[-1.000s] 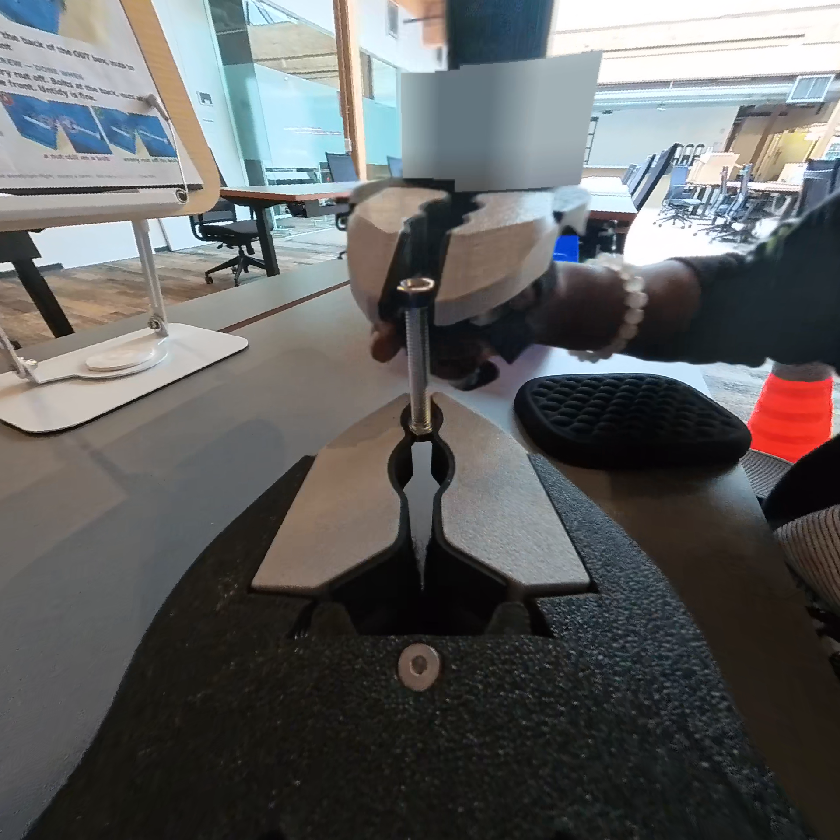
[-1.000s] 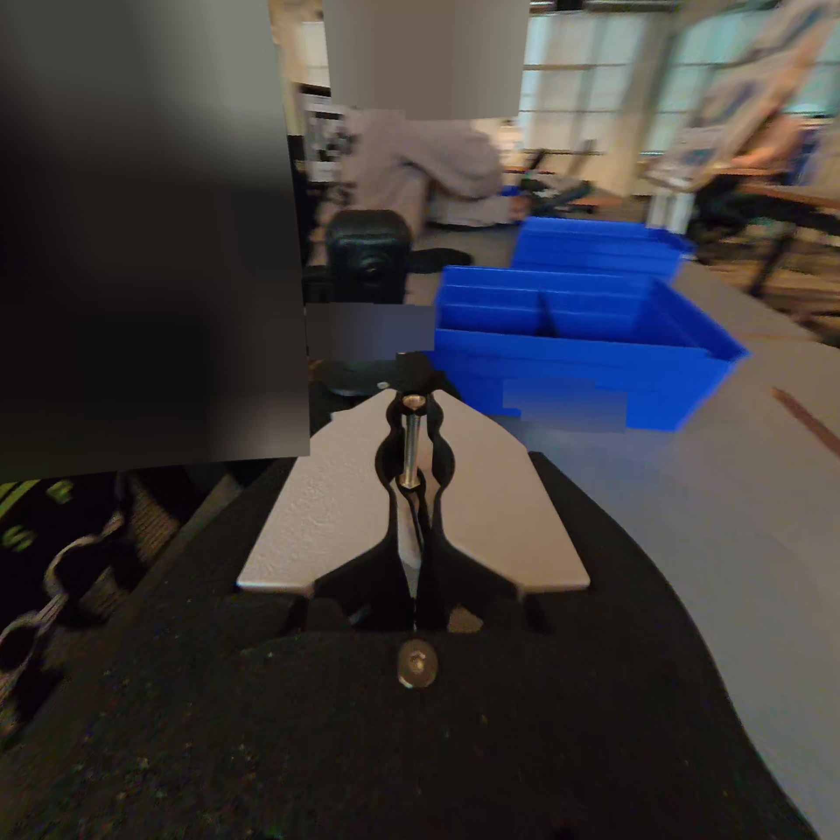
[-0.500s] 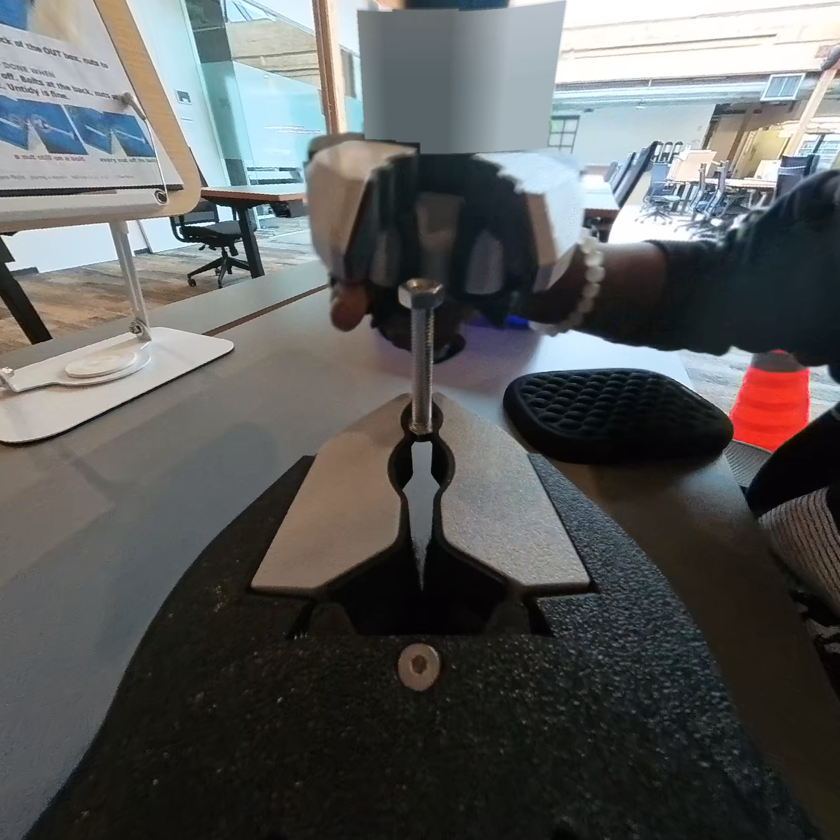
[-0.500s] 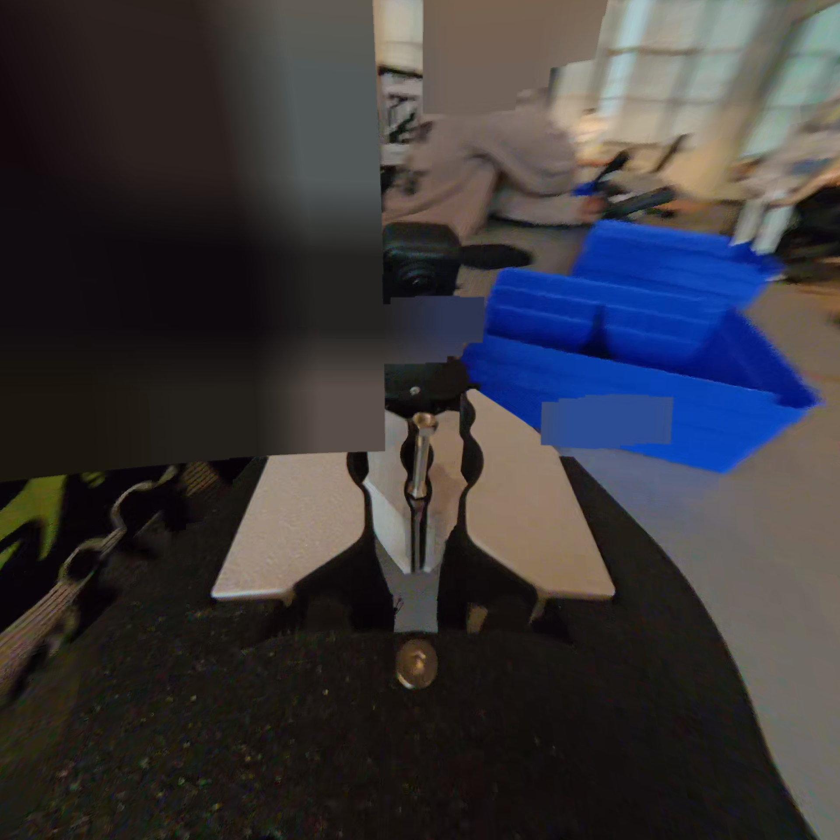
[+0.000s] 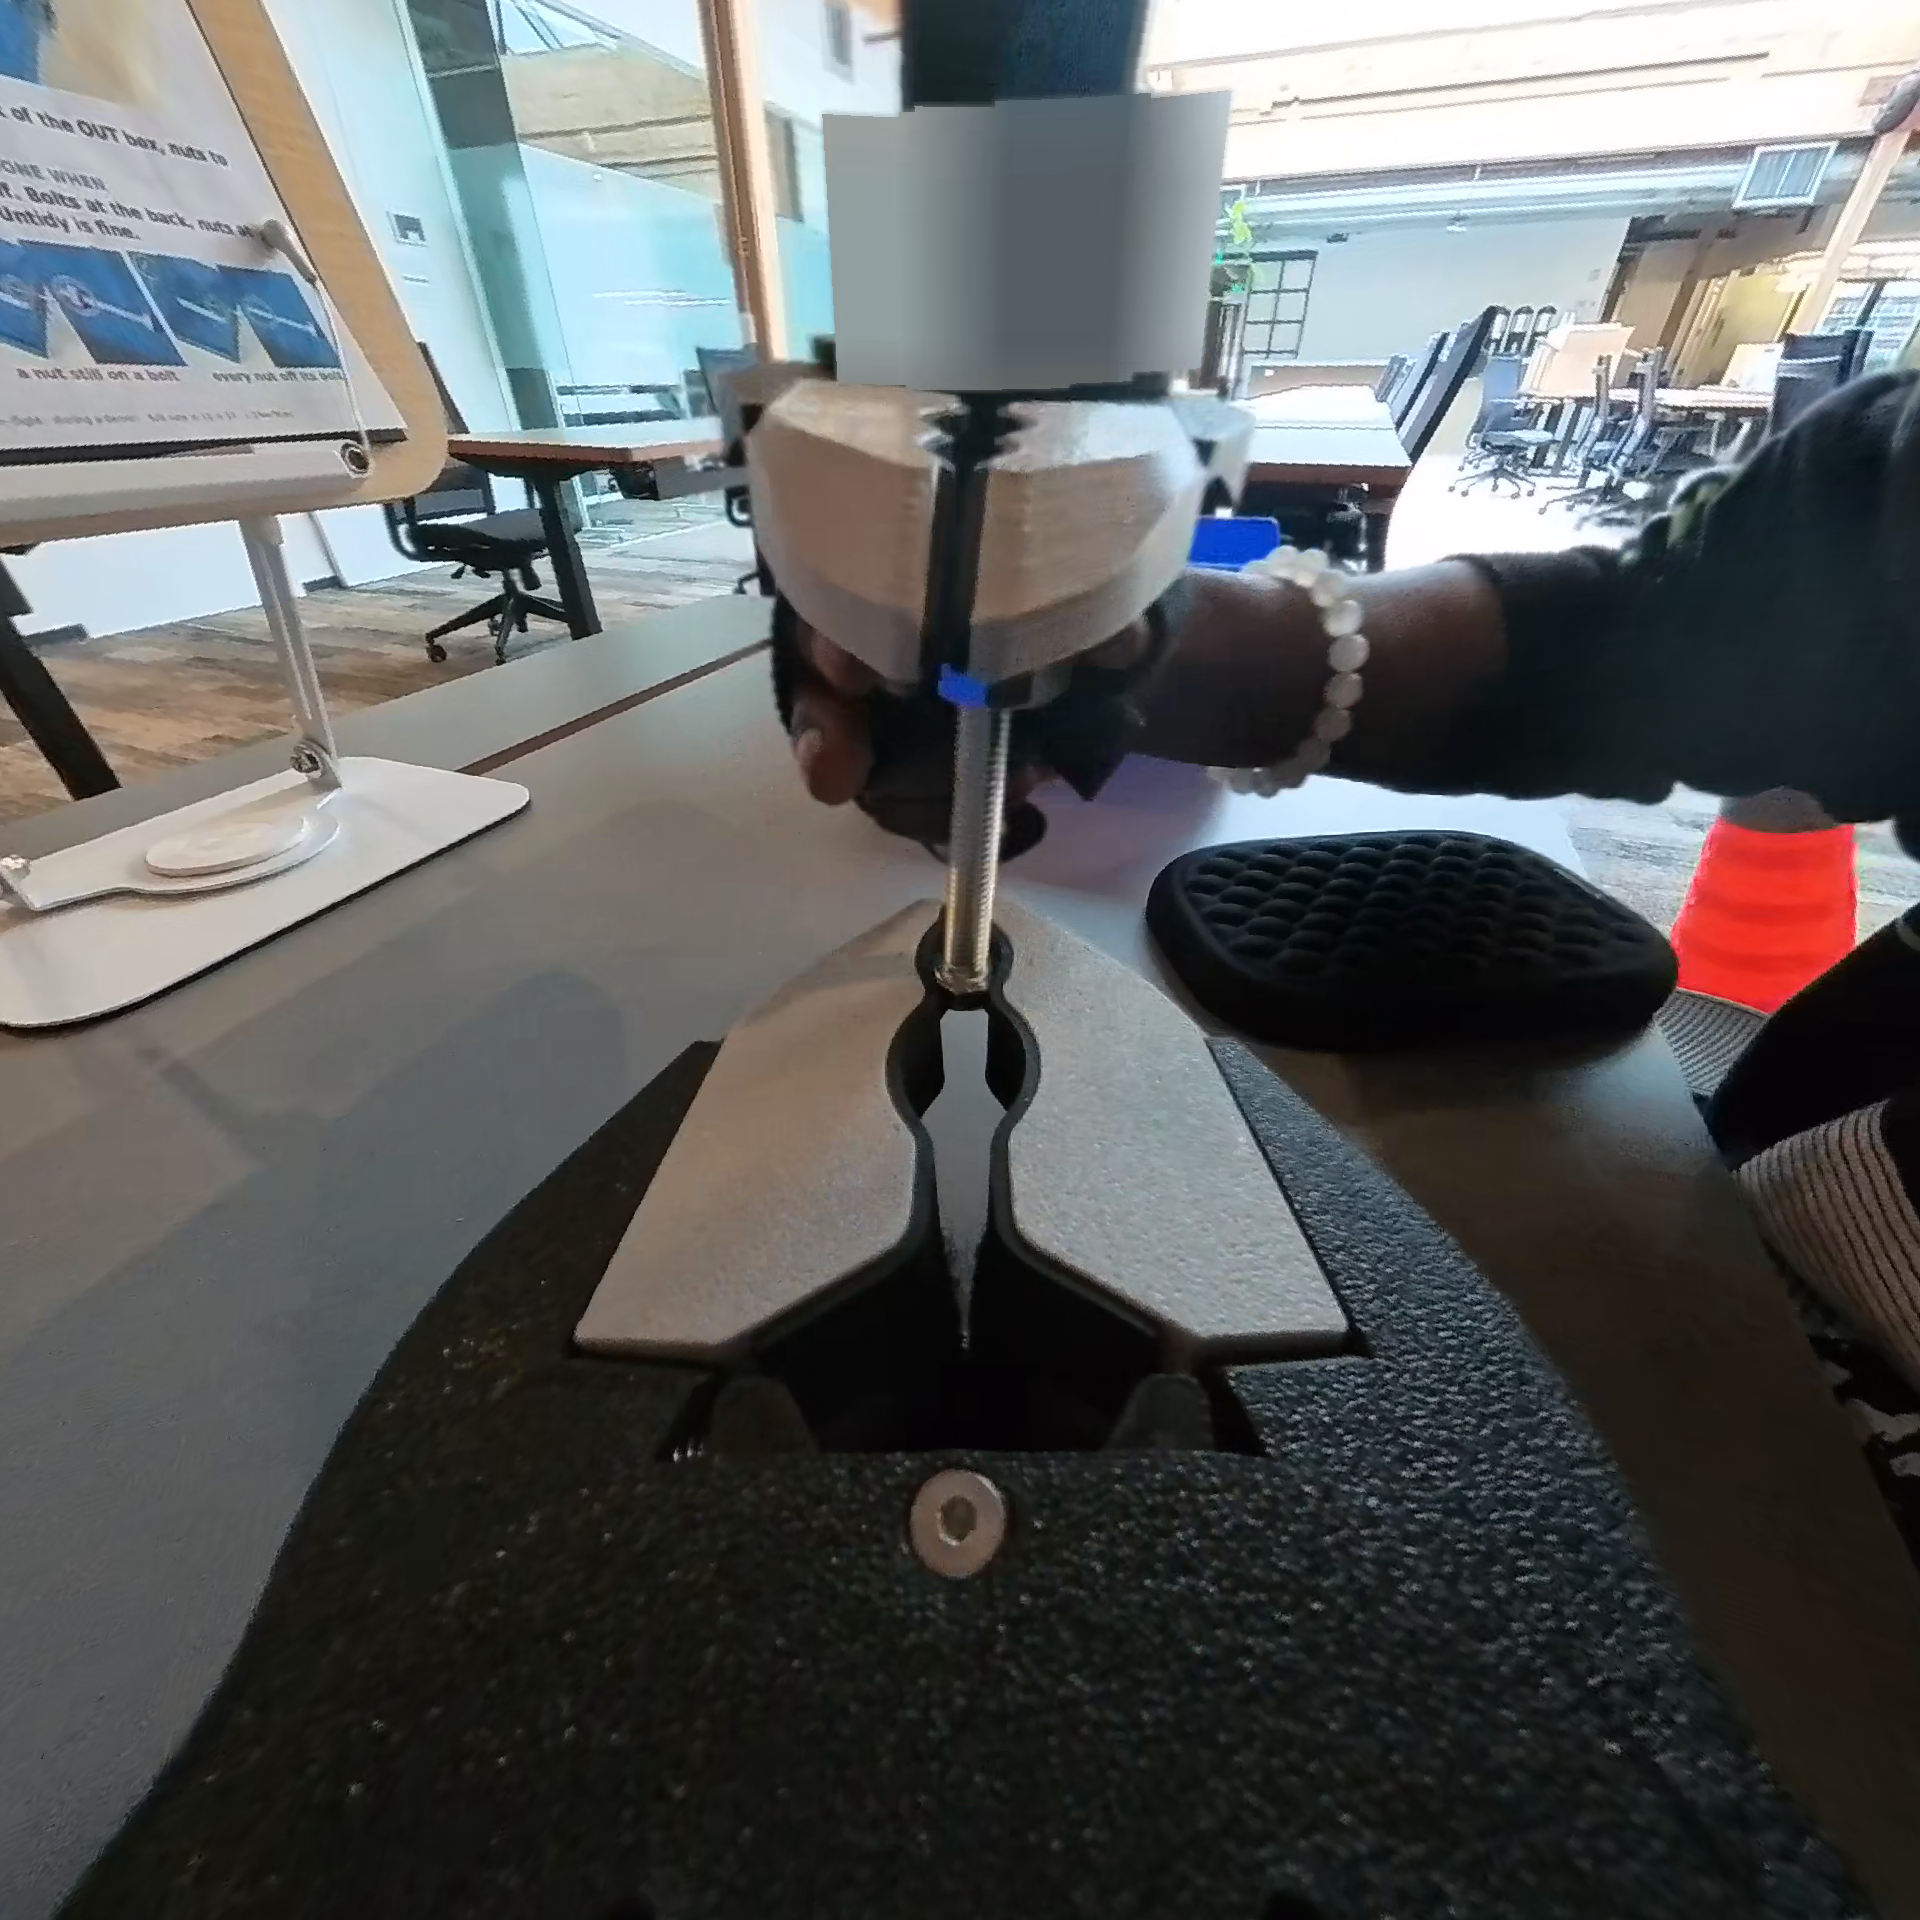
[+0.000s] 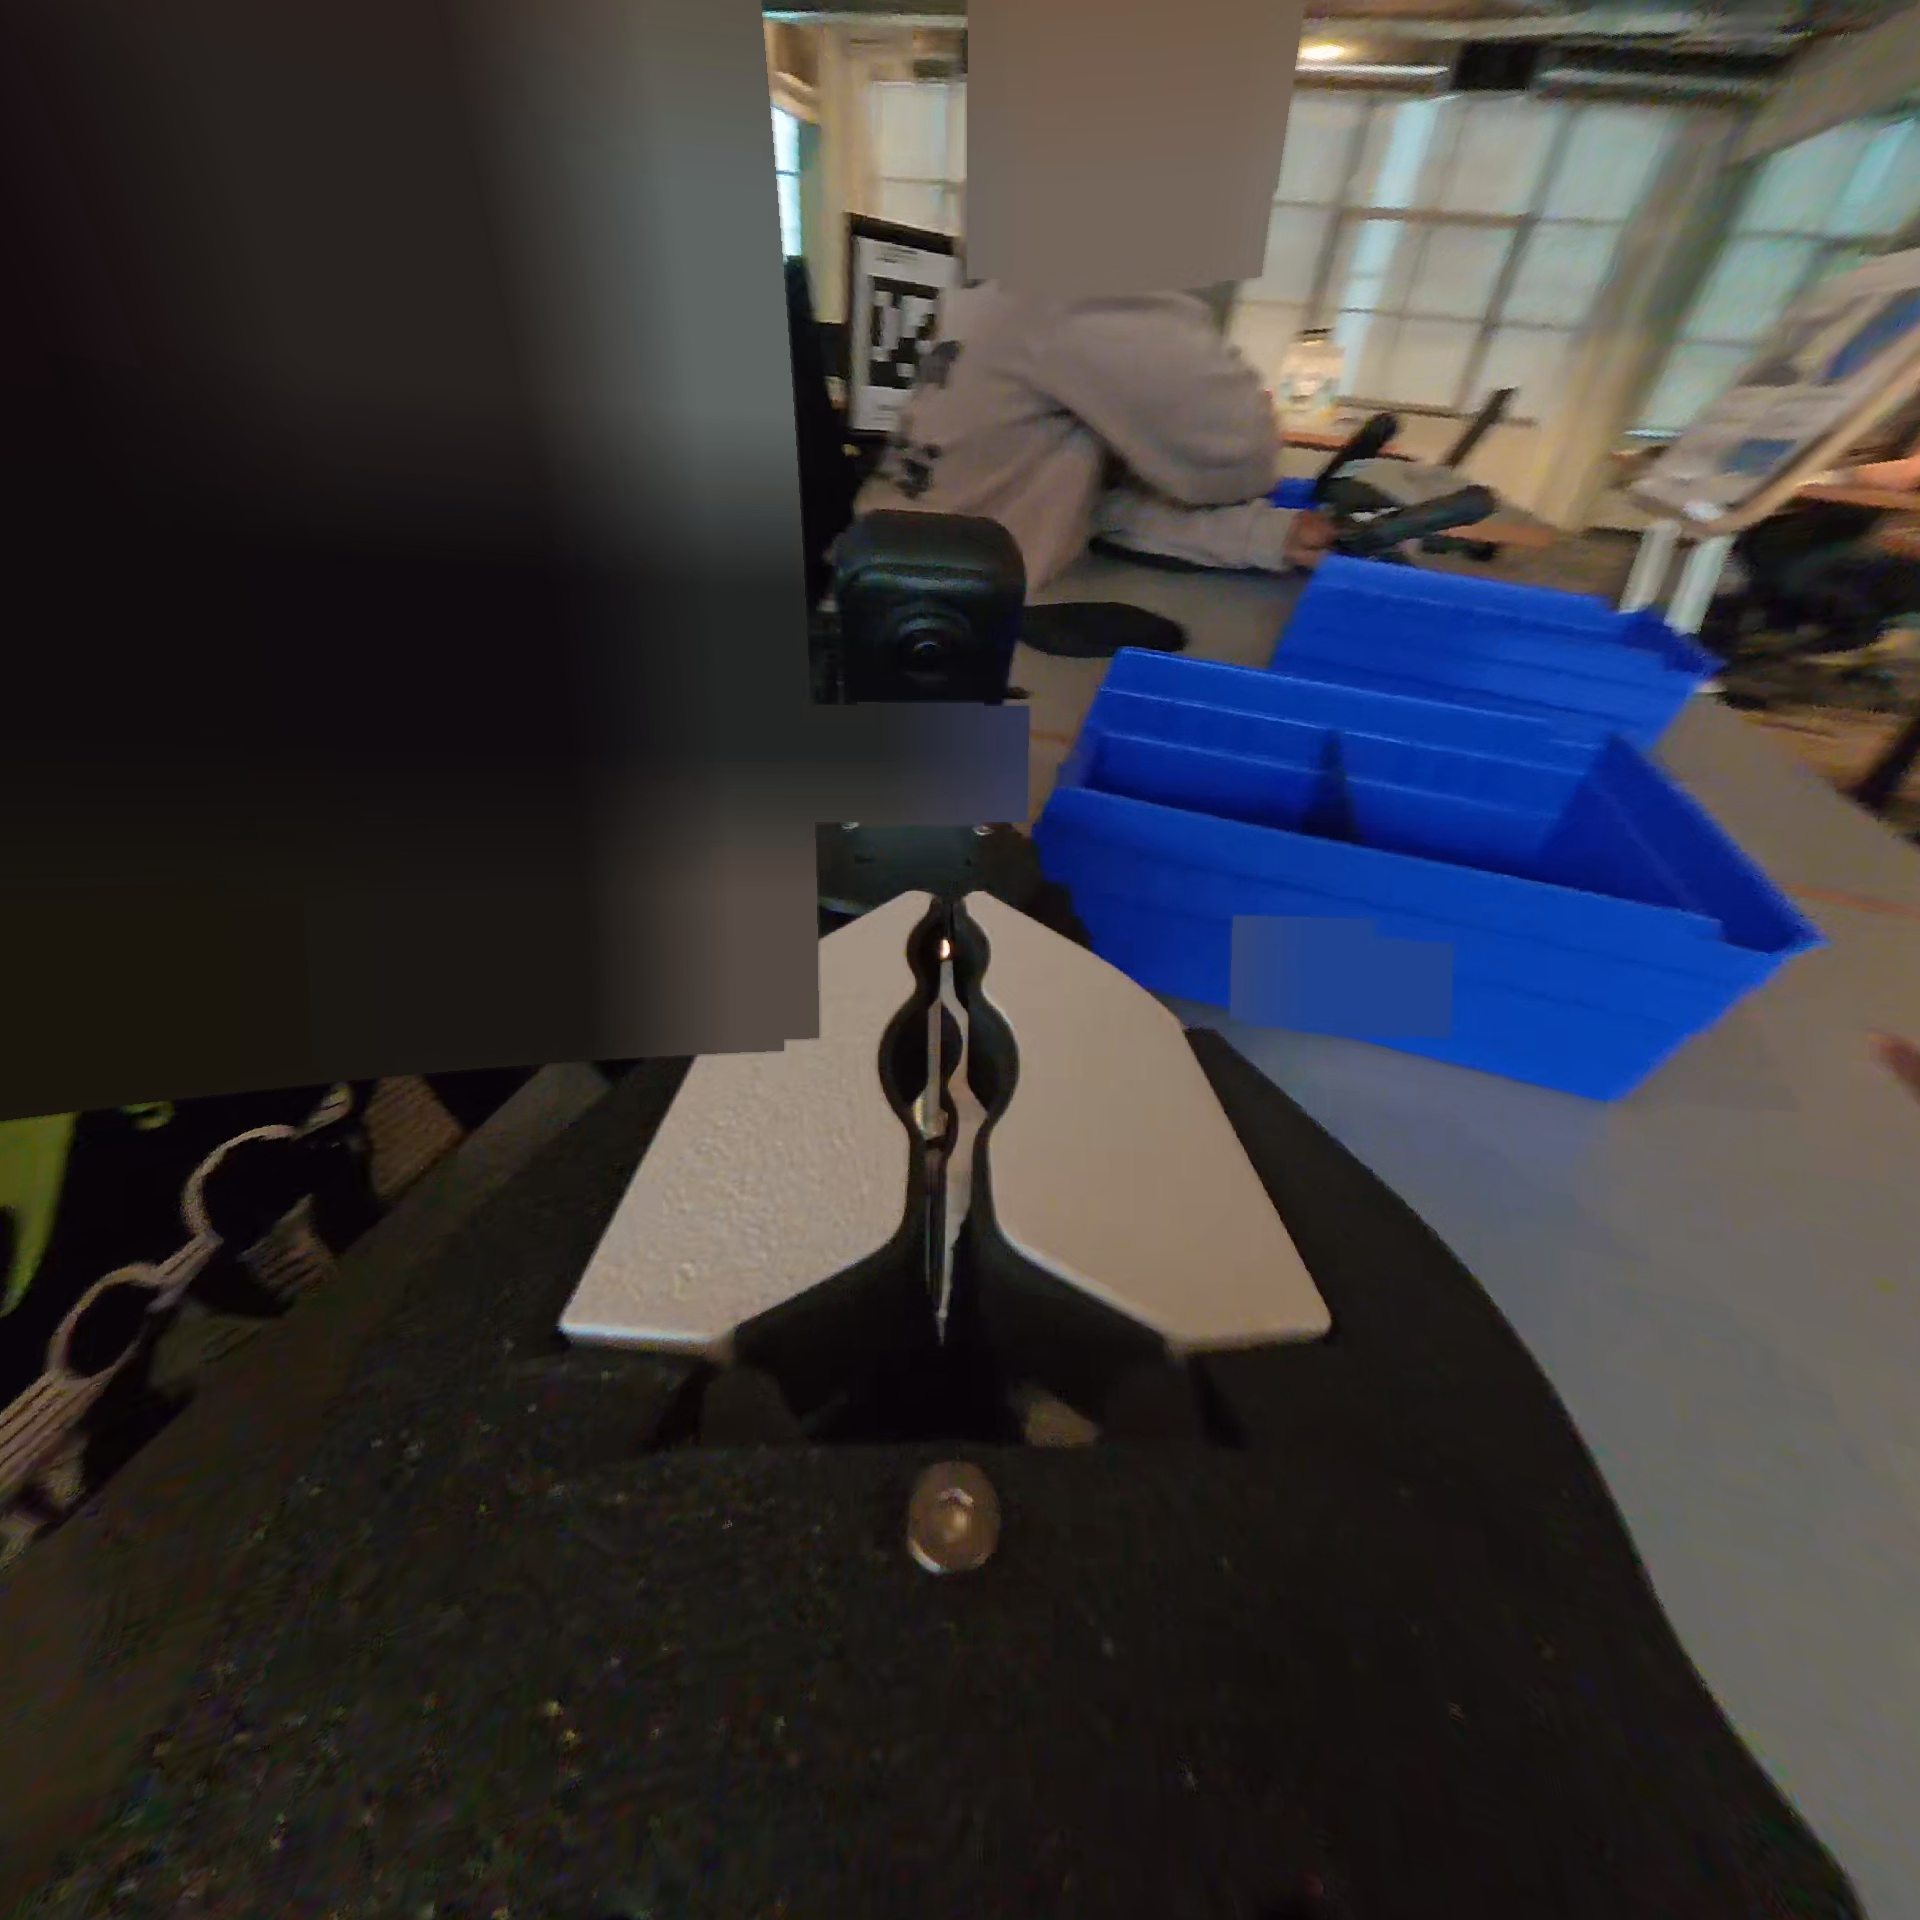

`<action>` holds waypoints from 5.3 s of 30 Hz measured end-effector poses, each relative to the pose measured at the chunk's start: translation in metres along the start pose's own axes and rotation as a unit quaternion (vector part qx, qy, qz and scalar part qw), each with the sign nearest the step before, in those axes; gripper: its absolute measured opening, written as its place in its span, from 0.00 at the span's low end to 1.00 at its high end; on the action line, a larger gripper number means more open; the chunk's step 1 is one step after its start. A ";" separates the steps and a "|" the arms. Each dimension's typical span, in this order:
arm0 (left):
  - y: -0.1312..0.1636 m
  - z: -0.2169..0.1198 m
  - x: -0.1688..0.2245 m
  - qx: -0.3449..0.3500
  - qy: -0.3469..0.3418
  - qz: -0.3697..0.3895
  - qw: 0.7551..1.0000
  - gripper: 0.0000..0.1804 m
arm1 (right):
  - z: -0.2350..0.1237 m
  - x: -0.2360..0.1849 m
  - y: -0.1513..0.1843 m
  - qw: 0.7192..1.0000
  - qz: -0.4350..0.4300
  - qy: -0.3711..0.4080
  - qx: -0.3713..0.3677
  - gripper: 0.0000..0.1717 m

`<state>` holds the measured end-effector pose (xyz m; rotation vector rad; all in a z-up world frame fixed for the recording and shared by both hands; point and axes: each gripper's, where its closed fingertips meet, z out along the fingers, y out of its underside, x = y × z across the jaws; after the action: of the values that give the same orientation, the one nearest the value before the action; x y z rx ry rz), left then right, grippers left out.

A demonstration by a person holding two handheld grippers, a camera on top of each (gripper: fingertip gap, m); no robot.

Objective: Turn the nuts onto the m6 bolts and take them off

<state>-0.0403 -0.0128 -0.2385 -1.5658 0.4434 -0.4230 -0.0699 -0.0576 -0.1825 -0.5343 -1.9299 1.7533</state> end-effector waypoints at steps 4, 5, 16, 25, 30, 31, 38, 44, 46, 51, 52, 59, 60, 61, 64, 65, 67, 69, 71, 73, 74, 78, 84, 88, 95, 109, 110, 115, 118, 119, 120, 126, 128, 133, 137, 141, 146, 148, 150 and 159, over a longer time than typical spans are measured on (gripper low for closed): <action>0.000 0.001 0.001 -0.002 0.002 0.001 1.000 0.00 | -0.002 -0.002 -0.004 0.996 -0.044 0.073 -0.015 0.12; 0.000 0.000 0.001 -0.001 0.003 0.000 1.000 0.00 | -0.003 -0.002 -0.005 0.996 -0.047 0.072 -0.017 0.15; 0.000 0.000 -0.001 0.001 -0.002 0.000 1.000 0.02 | -0.003 0.000 0.005 0.999 0.026 0.016 -0.012 0.05; 0.002 0.001 -0.004 -0.007 -0.014 -0.006 1.000 0.01 | -0.004 0.011 0.009 0.961 0.067 0.268 -0.011 0.05; 0.001 0.000 -0.003 -0.003 -0.010 -0.007 1.000 0.01 | -0.004 0.011 0.009 0.950 0.049 0.307 -0.025 0.09; 0.000 0.000 -0.003 -0.001 -0.009 -0.007 1.000 0.01 | -0.005 0.012 0.007 0.953 0.042 0.300 -0.022 0.16; 0.000 0.000 -0.001 0.001 0.000 -0.007 1.000 0.00 | -0.008 -0.001 -0.007 0.994 0.039 0.098 -0.023 0.30; 0.000 0.000 0.000 0.002 0.005 -0.009 1.000 0.00 | -0.001 -0.006 0.005 0.999 0.019 0.042 0.000 0.27; 0.000 0.000 0.000 0.002 0.007 -0.010 1.000 0.00 | 0.001 -0.008 0.007 0.999 0.004 0.045 0.010 0.24; 0.000 0.000 0.001 0.000 0.010 -0.008 1.000 0.00 | 0.007 -0.012 0.013 0.999 -0.007 0.041 -0.008 0.24; 0.000 0.000 0.001 0.000 0.010 -0.008 1.000 0.00 | 0.007 -0.012 0.013 0.999 -0.008 0.044 -0.006 0.23; 0.000 0.000 0.000 0.000 0.008 -0.010 1.000 0.00 | 0.005 -0.007 0.013 0.998 -0.006 0.057 0.000 0.19; 0.000 0.000 0.000 0.000 0.007 -0.010 1.000 0.00 | 0.005 -0.007 0.014 0.998 -0.009 0.059 -0.002 0.19; 0.000 0.000 -0.001 0.000 0.006 -0.010 1.000 0.00 | 0.005 -0.007 0.014 0.998 -0.012 0.060 -0.003 0.19; 0.000 0.000 -0.002 0.002 0.003 -0.012 1.000 0.00 | 0.003 -0.006 0.015 0.998 -0.019 0.065 -0.010 0.19; -0.001 0.000 -0.003 0.004 0.002 -0.013 1.000 0.00 | 0.003 -0.006 0.015 0.998 -0.021 0.066 -0.011 0.19; -0.001 -0.001 -0.004 0.006 -0.002 -0.016 1.000 0.00 | -0.001 -0.006 0.015 0.997 -0.026 0.068 -0.016 0.18; -0.002 -0.001 -0.005 0.008 -0.004 -0.017 1.000 0.00 | -0.005 -0.006 0.014 0.997 -0.031 0.068 -0.018 0.15; -0.001 -0.001 -0.005 0.008 -0.003 -0.016 1.000 0.00 | -0.008 -0.006 0.014 0.997 -0.033 0.066 -0.018 0.13; -0.001 -0.001 -0.004 0.007 -0.003 -0.015 1.000 0.00 | -0.010 -0.005 0.013 0.997 -0.027 0.069 -0.010 0.12; -0.001 -0.001 -0.004 0.007 -0.002 -0.016 1.000 0.00 | -0.010 -0.003 0.012 0.997 -0.024 0.073 -0.006 0.13; -0.001 -0.001 -0.004 0.007 -0.002 -0.015 1.000 0.00 | -0.005 -0.004 0.015 0.998 -0.016 0.068 -0.007 0.26; -0.001 -0.001 -0.006 0.007 -0.007 -0.016 1.000 0.00 | -0.006 -0.009 0.018 0.996 -0.048 0.065 -0.033 0.18; -0.002 -0.002 -0.007 0.009 -0.007 -0.020 1.000 0.00 | -0.009 -0.005 0.016 0.997 -0.034 0.070 -0.016 0.17; -0.002 -0.002 -0.008 0.009 -0.009 -0.021 1.000 0.02 | -0.010 -0.009 0.007 0.997 -0.037 0.065 0.008 0.20; 0.000 -0.001 -0.008 0.005 -0.007 -0.023 1.000 0.02 | -0.004 -0.011 0.008 0.996 -0.046 0.070 -0.002 0.28; -0.001 -0.002 -0.008 0.006 -0.010 -0.021 1.000 0.02 | -0.004 -0.010 0.008 0.996 -0.050 0.075 -0.003 0.26; -0.001 -0.002 -0.011 0.007 -0.014 -0.028 0.999 0.02 | -0.010 -0.010 0.003 0.997 -0.040 0.069 0.010 0.11; 0.001 -0.001 -0.009 0.001 -0.013 -0.019 1.000 0.00 | -0.010 -0.004 0.003 0.995 -0.039 0.089 0.015 0.23; 0.001 -0.001 -0.009 0.000 -0.014 -0.017 1.000 0.01 | -0.009 -0.005 0.004 0.995 -0.039 0.087 0.014 0.25; 0.001 -0.001 -0.010 -0.001 -0.015 -0.018 1.000 0.02 | -0.008 -0.007 0.004 0.996 -0.039 0.082 0.010 0.24; 0.000 -0.002 -0.011 0.004 -0.016 -0.025 1.000 0.00 | -0.013 -0.004 -0.001 0.995 -0.032 0.090 0.023 0.13; 0.001 -0.001 -0.010 0.000 -0.015 -0.018 1.000 0.00 | -0.011 0.000 0.004 0.994 -0.031 0.101 0.011 0.24; 0.000 -0.002 -0.013 0.006 -0.019 -0.029 0.999 0.00 | -0.010 -0.011 0.003 0.996 -0.044 0.072 -0.001 0.05; 0.001 -0.001 -0.010 0.000 -0.015 -0.018 1.000 0.00 | -0.009 0.000 0.008 0.995 -0.027 0.100 -0.003 0.25; 0.001 -0.001 -0.012 0.003 -0.018 -0.022 1.000 0.00 | -0.009 -0.006 0.010 0.995 -0.045 0.087 -0.018 0.08; 0.002 -0.001 -0.011 -0.001 -0.016 -0.020 1.000 0.00 | -0.011 0.001 0.005 0.994 -0.022 0.104 0.006 0.23; 0.002 -0.001 -0.011 -0.001 -0.018 -0.020 1.000 0.00 | -0.008 0.001 0.010 0.994 -0.027 0.103 -0.011 0.27; 0.002 -0.001 -0.013 0.001 -0.021 -0.023 1.000 0.01 | -0.008 -0.004 0.010 0.995 -0.039 0.095 -0.019 0.16; 0.003 0.000 -0.011 -0.005 -0.017 -0.019 1.000 0.00 | -0.008 -0.003 0.013 0.995 -0.031 0.094 -0.024 0.18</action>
<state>-0.0499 -0.0067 -0.2413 -1.5899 0.3899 -0.4223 -0.0635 -0.0517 -0.1950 -0.6269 -1.8412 1.5631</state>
